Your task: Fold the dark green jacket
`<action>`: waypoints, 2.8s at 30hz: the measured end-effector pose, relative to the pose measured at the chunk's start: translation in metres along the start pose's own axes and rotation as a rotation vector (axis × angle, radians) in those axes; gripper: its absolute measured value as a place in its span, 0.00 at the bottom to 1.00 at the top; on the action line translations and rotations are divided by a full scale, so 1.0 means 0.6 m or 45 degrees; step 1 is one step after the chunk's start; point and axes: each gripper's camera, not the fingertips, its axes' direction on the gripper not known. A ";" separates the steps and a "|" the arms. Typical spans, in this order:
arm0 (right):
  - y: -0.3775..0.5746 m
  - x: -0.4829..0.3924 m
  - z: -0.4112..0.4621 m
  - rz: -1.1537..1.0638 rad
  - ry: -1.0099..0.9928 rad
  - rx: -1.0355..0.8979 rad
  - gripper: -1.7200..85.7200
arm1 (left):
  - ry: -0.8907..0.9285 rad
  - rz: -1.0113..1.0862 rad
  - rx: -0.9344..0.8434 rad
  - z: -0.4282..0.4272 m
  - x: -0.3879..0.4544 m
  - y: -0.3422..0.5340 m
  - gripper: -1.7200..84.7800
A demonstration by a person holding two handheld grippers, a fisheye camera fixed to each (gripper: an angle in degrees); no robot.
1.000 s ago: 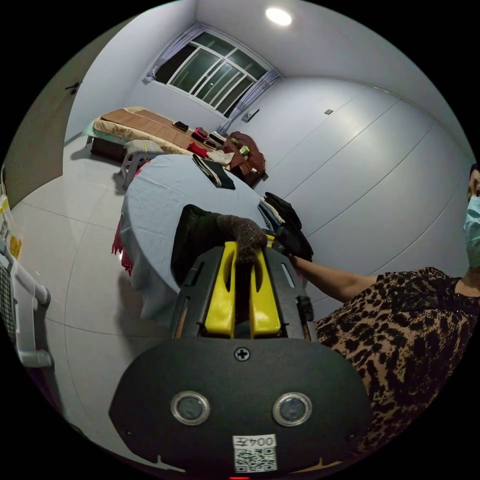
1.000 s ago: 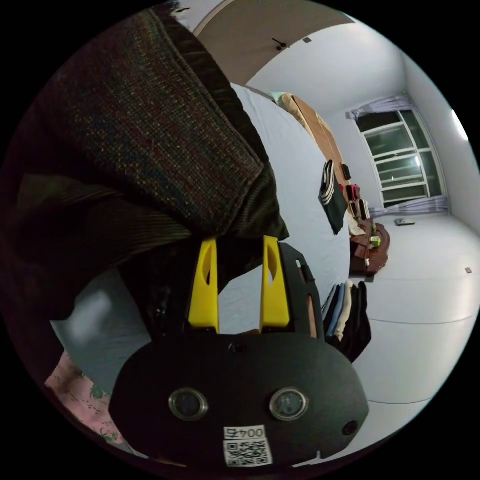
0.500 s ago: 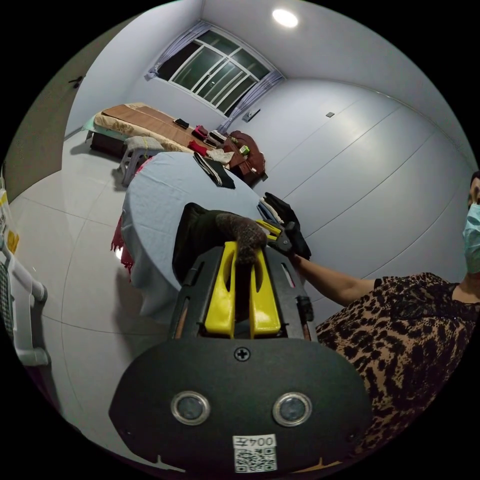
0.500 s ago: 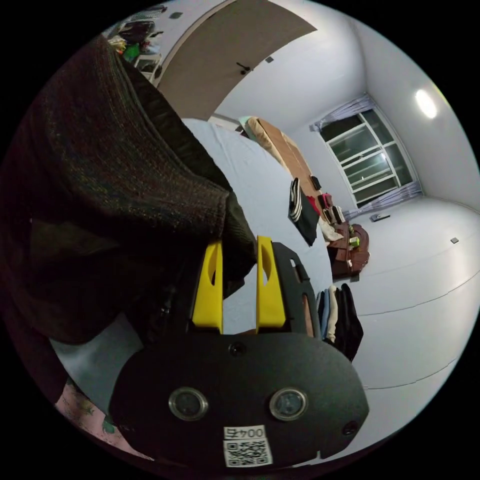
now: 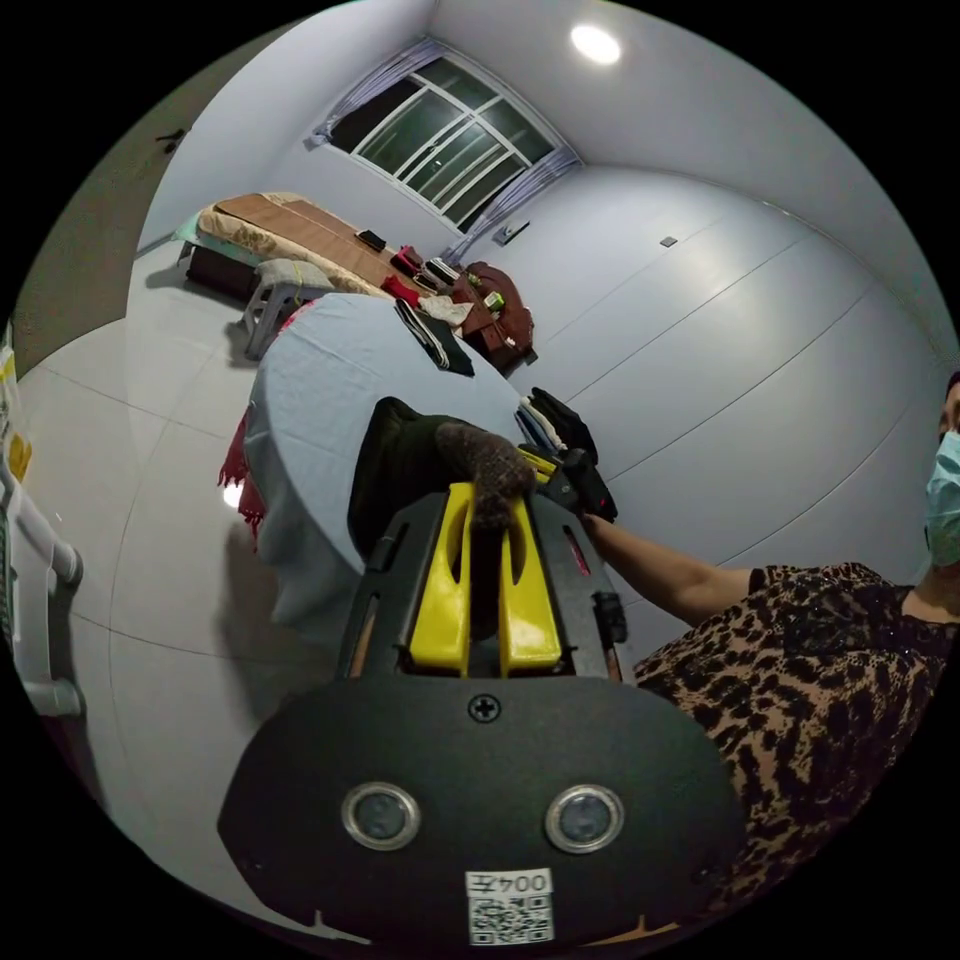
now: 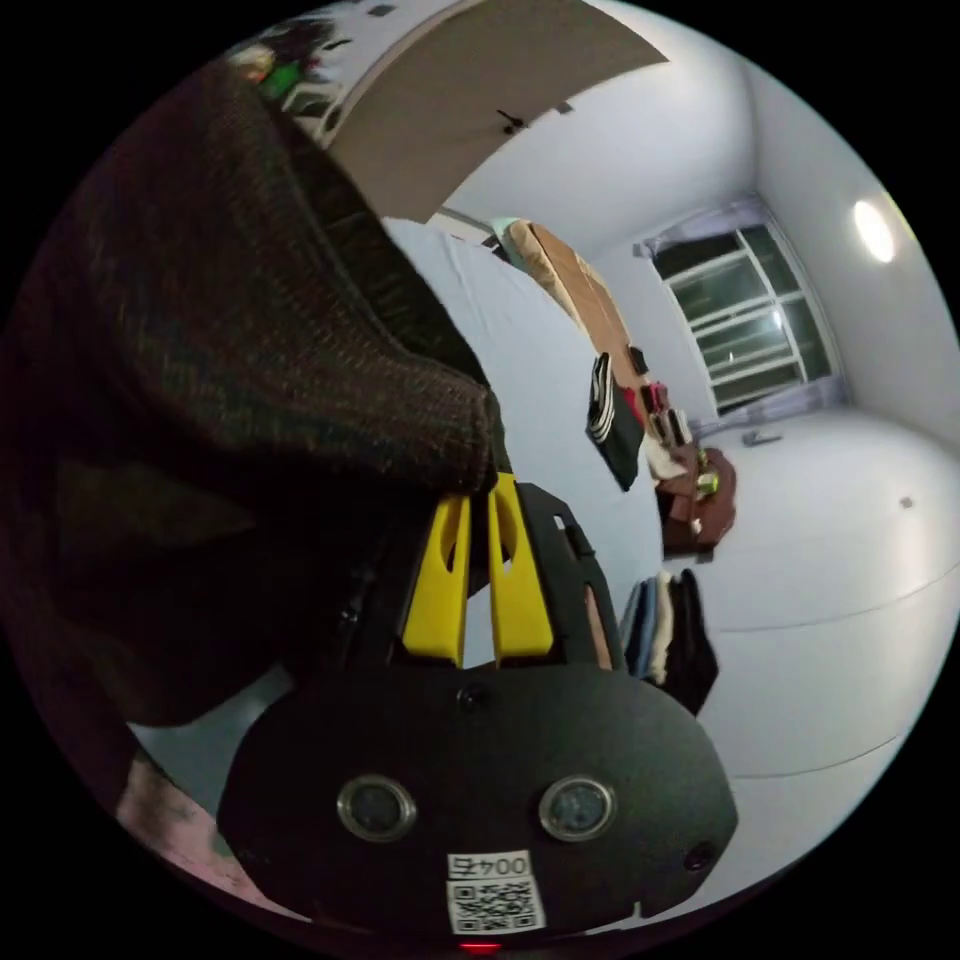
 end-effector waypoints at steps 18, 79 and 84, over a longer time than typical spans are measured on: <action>0.376 0.315 -0.641 1.074 -0.182 1.131 0.01 | 0.050 0.902 0.633 -0.299 0.395 -0.187 0.02; 0.195 0.236 0.272 1.494 -0.758 -0.746 0.13 | -0.341 0.398 -0.633 0.351 -0.284 -0.815 0.04; 0.182 0.265 0.300 1.484 -0.806 -0.767 0.12 | -0.503 0.327 -0.366 0.186 -0.403 -0.951 0.03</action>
